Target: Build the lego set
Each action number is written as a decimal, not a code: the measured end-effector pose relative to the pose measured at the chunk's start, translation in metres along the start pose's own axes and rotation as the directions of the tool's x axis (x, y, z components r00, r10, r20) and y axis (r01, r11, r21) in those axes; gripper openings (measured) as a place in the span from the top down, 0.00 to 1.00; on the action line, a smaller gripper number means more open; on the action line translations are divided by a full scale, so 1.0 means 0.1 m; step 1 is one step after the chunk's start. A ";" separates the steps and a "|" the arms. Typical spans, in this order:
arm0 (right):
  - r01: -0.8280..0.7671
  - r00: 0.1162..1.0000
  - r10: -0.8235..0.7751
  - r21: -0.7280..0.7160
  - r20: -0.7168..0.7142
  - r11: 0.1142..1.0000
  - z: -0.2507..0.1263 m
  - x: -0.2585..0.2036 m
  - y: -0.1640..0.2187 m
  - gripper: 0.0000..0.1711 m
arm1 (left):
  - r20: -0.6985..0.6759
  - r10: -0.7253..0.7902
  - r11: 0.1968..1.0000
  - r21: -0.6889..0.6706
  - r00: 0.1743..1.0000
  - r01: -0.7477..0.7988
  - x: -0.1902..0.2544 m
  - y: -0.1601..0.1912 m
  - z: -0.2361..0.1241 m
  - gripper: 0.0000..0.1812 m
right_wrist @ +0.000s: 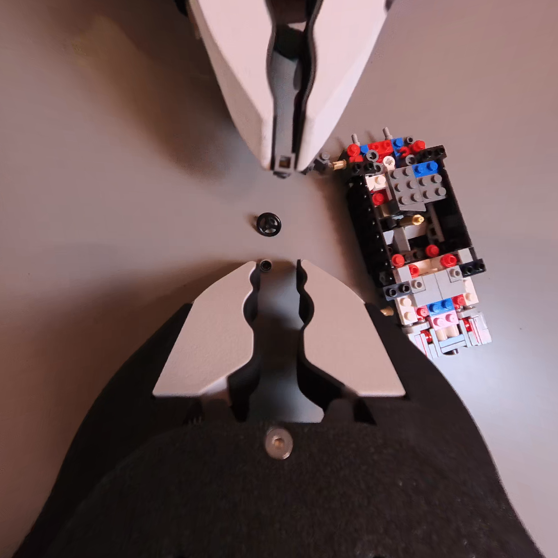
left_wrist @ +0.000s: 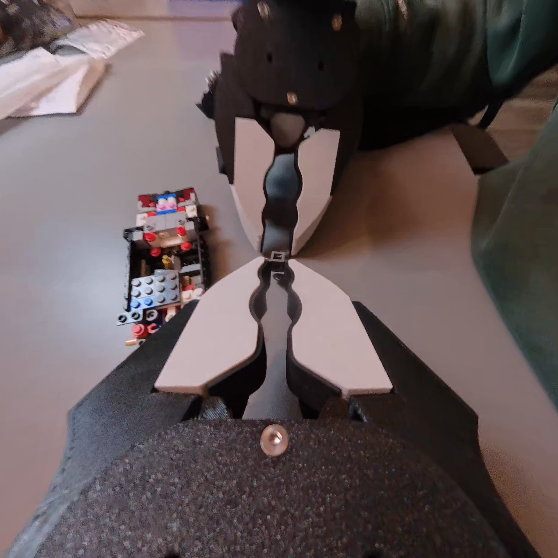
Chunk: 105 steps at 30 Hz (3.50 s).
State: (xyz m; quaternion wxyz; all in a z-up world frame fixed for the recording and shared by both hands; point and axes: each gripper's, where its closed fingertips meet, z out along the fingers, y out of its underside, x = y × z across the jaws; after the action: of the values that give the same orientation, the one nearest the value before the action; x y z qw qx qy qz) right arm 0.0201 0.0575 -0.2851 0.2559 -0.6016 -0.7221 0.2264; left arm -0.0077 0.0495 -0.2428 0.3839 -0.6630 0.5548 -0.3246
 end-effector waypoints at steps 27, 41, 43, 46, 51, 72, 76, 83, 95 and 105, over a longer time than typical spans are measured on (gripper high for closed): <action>0.021 0.998 -0.024 0.057 0.051 0.998 -0.01 -0.15 -0.14 0.67 | -0.107 0.106 0.972 -0.198 0.989 -0.126 0.24 0.31 0.00 0.80; 0.035 0.999 -0.030 0.207 -0.029 0.978 -0.09 -0.05 -0.40 0.69 | -0.138 0.212 0.954 -0.184 0.967 -0.236 0.42 0.29 0.17 0.87; 0.038 0.999 -0.031 0.212 -0.039 0.977 -0.11 -0.03 -0.40 0.69 | -0.112 0.217 0.953 -0.190 0.970 -0.236 0.36 0.28 0.14 0.87; 0.027 0.999 -0.016 0.228 -0.049 0.973 -0.16 0.02 -0.41 0.70 | -0.045 0.200 0.961 -0.184 0.979 -0.205 0.19 0.24 0.01 0.87; -0.004 0.999 0.016 0.240 -0.050 0.971 -0.17 0.08 -0.38 0.73 | 0.131 0.089 0.970 -0.235 0.987 -0.056 -0.25 0.35 -0.25 0.89; -0.012 0.998 0.029 0.279 -0.057 0.960 -0.14 0.10 -0.41 0.79 | 0.105 0.036 0.947 -0.322 0.994 0.000 -0.14 0.47 -0.12 0.89; -0.015 0.999 0.028 0.390 -0.028 0.921 -0.24 0.04 -0.59 0.83 | 0.054 0.154 0.984 -0.103 0.987 -0.148 0.03 0.05 -0.12 0.89; -0.049 0.998 0.030 0.484 0.046 0.874 -0.32 -0.07 -0.73 0.91 | 0.062 0.231 0.972 0.024 0.971 -0.232 0.12 -0.18 -0.14 0.89; -0.209 0.961 0.077 0.518 0.264 0.830 -0.42 -0.19 -0.78 0.95 | 0.035 0.311 0.941 0.126 0.950 -0.313 0.29 -0.34 -0.18 0.89; -0.216 0.976 0.153 0.577 0.156 0.788 -0.52 0.05 -0.83 1.00 | 0.116 0.152 0.972 0.164 0.981 -0.170 0.05 -0.40 -0.21 0.87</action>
State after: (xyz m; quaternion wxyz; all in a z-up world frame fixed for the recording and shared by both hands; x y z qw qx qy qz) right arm -0.0096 0.0495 -0.1921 0.3700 -0.5475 -0.5656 0.4933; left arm -0.0052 0.0453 -0.1977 0.4931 -0.5957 0.5560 -0.3046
